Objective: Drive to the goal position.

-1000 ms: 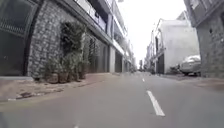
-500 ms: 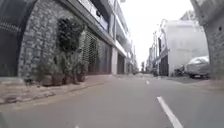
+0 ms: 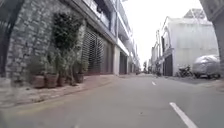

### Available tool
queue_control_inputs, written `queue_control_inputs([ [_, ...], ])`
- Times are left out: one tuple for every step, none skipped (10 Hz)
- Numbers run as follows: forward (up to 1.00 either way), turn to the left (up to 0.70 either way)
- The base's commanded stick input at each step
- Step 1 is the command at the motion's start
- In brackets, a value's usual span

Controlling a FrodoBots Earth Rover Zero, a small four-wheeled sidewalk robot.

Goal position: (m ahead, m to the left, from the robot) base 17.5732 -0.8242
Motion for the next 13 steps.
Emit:
queue_control_inputs([
  [1.0,-0.09],
  [1.0,0.0],
  [1.0,0.0],
  [1.0,0.0],
  [1.0,0.0],
  [1.0,0.0],
  [1.0,0.0],
  [1.0,0.0],
  [1.0,0.0],
  [1.0,0.0],
  [1.0,-0.23],
  [1.0,-0.4],
  [1.0,-0.4],
])
